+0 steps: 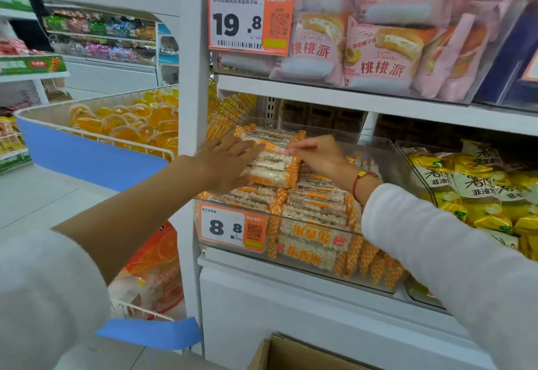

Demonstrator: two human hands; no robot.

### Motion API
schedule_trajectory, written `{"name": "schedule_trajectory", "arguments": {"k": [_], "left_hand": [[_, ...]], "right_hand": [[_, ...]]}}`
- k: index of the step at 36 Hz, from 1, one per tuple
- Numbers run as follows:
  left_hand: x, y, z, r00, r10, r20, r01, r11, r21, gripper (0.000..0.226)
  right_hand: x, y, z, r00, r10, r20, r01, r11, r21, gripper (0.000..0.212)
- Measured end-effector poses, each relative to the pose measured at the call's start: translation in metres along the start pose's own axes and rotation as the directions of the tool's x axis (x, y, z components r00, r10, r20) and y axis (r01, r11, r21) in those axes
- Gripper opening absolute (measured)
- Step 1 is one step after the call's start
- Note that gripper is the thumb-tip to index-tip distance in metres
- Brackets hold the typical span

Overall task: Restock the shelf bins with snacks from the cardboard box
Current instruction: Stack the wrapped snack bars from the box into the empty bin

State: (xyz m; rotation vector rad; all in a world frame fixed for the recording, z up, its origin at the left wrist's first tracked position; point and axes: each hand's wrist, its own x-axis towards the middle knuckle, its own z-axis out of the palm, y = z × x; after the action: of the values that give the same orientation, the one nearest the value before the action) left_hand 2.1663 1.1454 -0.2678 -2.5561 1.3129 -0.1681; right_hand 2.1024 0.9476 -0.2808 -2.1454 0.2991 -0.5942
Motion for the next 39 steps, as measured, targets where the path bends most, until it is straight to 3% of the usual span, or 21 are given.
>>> {"name": "schedule_trajectory", "arguments": {"k": [5,10,15,19,23,26,28,35,39], "left_hand": [[-0.004,0.0,0.004,0.998,0.012,-0.062,-0.01,1.0,0.017,0.066],[-0.007,-0.005,-0.009,0.999,0.039,-0.005,-0.039,0.999,0.002,0.067],[-0.004,-0.003,-0.009,1.0,0.005,0.019,-0.007,0.993,0.114,0.067],[0.001,0.003,-0.001,0.997,-0.05,0.063,0.049,0.998,0.026,0.07],[-0.001,0.007,0.002,0.992,-0.096,0.08,0.103,0.991,-0.087,0.072],[-0.012,0.015,0.001,0.985,-0.13,-0.111,0.132,0.991,0.017,0.067],[-0.018,0.018,0.004,0.972,-0.122,-0.201,0.12,0.993,-0.021,0.062],[-0.015,0.01,0.011,0.984,-0.131,-0.12,0.117,0.986,-0.116,0.053],[-0.016,0.009,0.008,0.982,-0.153,-0.108,0.14,0.983,-0.12,0.055]], "right_hand": [[-0.011,-0.009,-0.008,0.953,0.138,0.271,-0.16,0.985,0.058,0.032],[-0.01,-0.016,-0.006,0.95,0.163,0.268,-0.174,0.985,0.018,0.032],[-0.013,-0.024,0.002,0.971,0.013,0.239,0.06,0.954,-0.295,0.036],[-0.03,-0.021,0.001,0.937,-0.065,0.344,0.185,0.926,-0.328,0.052],[-0.042,-0.01,0.0,0.899,-0.079,0.431,0.339,0.748,-0.57,0.058],[-0.043,-0.01,0.003,0.908,-0.05,0.416,0.292,0.788,-0.542,0.058],[-0.045,-0.014,0.013,0.918,-0.005,0.396,0.232,0.817,-0.528,0.059],[-0.045,-0.039,0.031,0.895,0.194,0.401,0.017,0.885,-0.465,0.06],[-0.049,-0.038,0.019,0.925,0.149,0.351,0.007,0.914,-0.406,0.067]]}}
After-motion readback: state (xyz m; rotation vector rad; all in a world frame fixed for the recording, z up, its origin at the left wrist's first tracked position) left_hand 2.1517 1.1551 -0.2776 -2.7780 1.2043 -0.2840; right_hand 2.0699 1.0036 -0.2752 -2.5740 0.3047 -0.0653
